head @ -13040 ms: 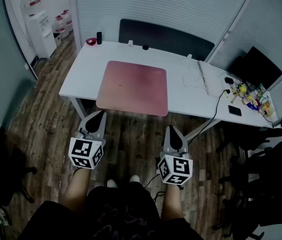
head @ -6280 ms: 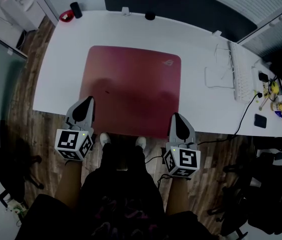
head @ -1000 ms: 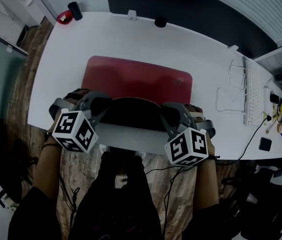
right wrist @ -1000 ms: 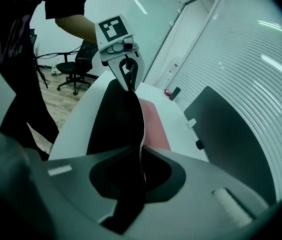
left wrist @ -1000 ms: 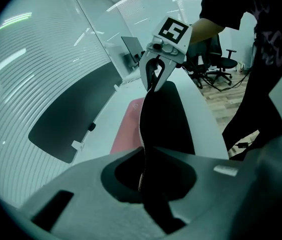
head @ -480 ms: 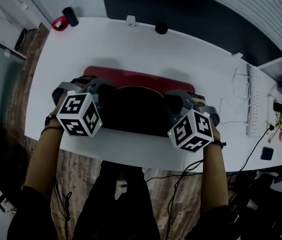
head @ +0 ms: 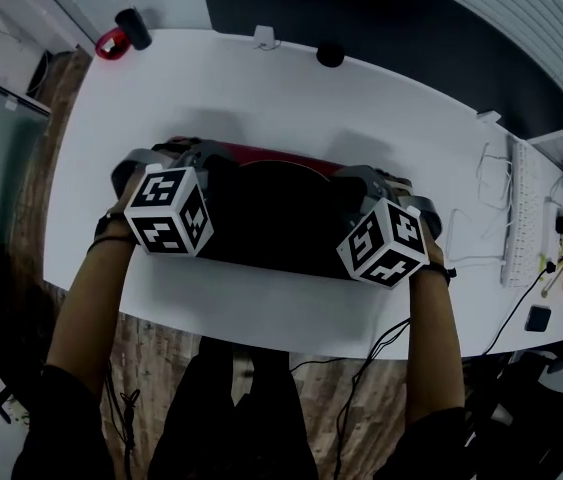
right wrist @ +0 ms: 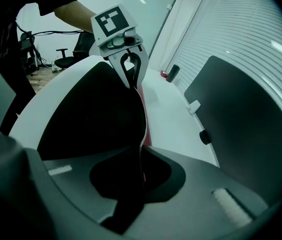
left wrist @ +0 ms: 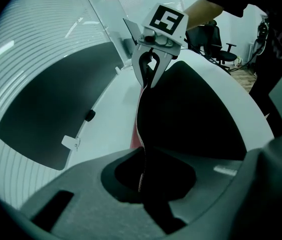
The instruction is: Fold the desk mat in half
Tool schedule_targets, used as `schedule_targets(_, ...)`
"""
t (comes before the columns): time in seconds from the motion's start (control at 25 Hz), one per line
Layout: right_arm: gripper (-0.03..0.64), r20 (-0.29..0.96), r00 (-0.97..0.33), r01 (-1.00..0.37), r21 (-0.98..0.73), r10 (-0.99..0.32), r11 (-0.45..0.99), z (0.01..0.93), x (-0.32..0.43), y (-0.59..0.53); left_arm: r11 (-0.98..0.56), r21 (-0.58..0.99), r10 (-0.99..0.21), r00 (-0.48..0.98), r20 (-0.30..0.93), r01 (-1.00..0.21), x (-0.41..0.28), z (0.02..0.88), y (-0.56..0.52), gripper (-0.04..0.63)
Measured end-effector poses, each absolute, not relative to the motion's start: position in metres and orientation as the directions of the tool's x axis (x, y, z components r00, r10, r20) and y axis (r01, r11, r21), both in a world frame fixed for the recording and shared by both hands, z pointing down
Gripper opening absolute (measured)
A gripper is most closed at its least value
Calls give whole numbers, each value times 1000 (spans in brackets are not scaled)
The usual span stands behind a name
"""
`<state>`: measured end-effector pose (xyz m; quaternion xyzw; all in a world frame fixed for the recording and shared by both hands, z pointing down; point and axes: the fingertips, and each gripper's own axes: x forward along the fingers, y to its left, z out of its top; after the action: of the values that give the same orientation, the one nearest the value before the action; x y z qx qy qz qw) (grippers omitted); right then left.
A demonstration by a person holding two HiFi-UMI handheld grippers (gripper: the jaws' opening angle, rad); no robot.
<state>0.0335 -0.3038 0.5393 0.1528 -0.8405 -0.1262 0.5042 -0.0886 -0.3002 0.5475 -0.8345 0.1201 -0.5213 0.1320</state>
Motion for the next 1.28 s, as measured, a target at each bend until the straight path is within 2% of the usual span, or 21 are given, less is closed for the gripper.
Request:
schedule_targets(0.32, 38, 821, -434, -131, 350, -371, 927, 556, 37, -318, -940, -342, -322, 403, 857, -23, -85, 566, -318, 29)
schedule_targets(1.12, 58, 805, -433, -135, 387, -406, 912, 558, 40, -325, -945, -322, -316, 406, 858, -55, -83, 569, -326, 38)
schedule_targets(1.24, 77, 791, -423, -152, 419, -442, 895, 559, 40, -330, -938, -339, -338, 409, 848, -73, -85, 569, -329, 48)
schedule_targets(1.28, 103, 783, -421, -160, 433, -458, 887, 558, 40, -332, -934, -348, -349, 408, 844, -79, -85, 569, -330, 53)
